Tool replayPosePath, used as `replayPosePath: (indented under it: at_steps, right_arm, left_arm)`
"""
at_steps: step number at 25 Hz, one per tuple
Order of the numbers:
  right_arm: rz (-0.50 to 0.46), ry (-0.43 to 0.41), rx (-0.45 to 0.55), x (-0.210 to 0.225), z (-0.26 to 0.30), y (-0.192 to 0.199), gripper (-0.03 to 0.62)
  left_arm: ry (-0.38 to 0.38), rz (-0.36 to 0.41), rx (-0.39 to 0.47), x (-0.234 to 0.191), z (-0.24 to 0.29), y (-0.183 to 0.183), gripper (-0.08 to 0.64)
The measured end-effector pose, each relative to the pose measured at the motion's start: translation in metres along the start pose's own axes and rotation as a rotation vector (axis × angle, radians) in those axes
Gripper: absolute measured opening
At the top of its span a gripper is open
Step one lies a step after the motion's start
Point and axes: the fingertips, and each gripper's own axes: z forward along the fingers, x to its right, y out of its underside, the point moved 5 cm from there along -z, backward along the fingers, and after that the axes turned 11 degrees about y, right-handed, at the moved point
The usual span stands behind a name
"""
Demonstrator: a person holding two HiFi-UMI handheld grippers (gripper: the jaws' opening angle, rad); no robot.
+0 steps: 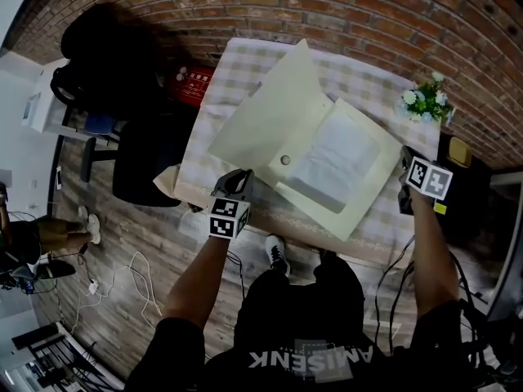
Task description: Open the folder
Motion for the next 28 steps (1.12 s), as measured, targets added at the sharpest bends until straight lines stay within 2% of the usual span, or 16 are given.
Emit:
replayPosePath:
  at_steps: [7,11,14,17,19,20,22,26,28]
  right_arm:
    - [0.0,0.001,0.006,0.002,0.002,0.002,0.061]
    - [-0.002,-0.001,0.005,0.001,0.001,0.001,0.061]
    - [0.001,-0.001,0.007,0.001,0.001,0.001,0.061]
    - [-0.003,0.001,0.007,0.001,0.001,0.002,0.061]
    - [-0.007,0.001,0.01,0.001,0.001,0.002,0.061]
    - [-0.009,0.001,0.011,0.001,0.0,0.002,0.061]
    - [-0.011,0.004,0.012,0.001,0.0,0.002,0.061]
    - [-0.01,0.002,0.015,0.001,0.0,0.002,0.061]
    - [-0.006,0.0,0.015,0.001,0.0,0.002,0.061]
  left_arm:
    - [-0.131,0.022,-0.027,-0.01,0.01,0.01,0.091]
    - [-0.246,0.017,-0.064,-0.023,0.013,0.024,0.194]
    - [-0.317,0.098,-0.095,-0.03,0.013,0.025,0.278]
    - [-0.36,0.264,-0.133,-0.032,0.013,0.022,0.348]
    - [-0.35,0.376,-0.163,-0.03,0.016,0.02,0.348]
    - [-0.333,0.401,-0.174,-0.03,0.017,0.019,0.348]
    - [-0.276,0.373,-0.185,-0.035,0.019,0.021,0.348]
    - [-0.141,0.249,-0.2,-0.049,0.022,0.026,0.35]
    - [-0.104,0.233,-0.213,-0.053,0.023,0.025,0.35]
